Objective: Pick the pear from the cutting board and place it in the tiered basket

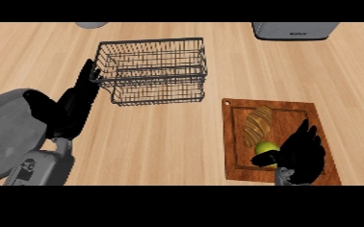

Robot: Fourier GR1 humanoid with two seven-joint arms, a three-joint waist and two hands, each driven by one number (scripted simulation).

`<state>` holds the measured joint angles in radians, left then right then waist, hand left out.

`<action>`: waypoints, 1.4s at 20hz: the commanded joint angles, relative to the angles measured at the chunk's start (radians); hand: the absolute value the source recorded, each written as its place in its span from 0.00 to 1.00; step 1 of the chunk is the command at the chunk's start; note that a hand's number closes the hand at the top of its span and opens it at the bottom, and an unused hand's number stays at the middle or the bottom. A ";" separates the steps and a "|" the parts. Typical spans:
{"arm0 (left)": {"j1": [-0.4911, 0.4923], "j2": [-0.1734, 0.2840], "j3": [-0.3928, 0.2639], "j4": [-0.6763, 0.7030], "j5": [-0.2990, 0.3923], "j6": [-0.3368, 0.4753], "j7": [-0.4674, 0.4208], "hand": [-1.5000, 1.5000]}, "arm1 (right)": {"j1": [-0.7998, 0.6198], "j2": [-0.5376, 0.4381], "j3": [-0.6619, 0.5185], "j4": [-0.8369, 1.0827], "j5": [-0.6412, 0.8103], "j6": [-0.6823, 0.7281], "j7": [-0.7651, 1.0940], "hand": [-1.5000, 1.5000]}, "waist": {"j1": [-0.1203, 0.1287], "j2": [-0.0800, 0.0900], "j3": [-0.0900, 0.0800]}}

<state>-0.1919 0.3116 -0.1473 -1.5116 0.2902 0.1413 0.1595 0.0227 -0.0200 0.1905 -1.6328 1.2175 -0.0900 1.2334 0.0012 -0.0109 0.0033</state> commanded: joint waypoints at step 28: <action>0.022 -0.034 -0.019 0.013 -0.012 -0.123 0.061 0.50 | -0.021 0.020 -0.095 0.220 -0.058 -0.140 -0.091 1.00 | 0.005 0.013 -0.003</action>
<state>-0.1872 0.2893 -0.1164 -1.5184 0.2617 0.0842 0.1841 0.0505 -0.0005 0.0841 -1.5232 1.1318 -0.1826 1.0777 0.0038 -0.0242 -0.0137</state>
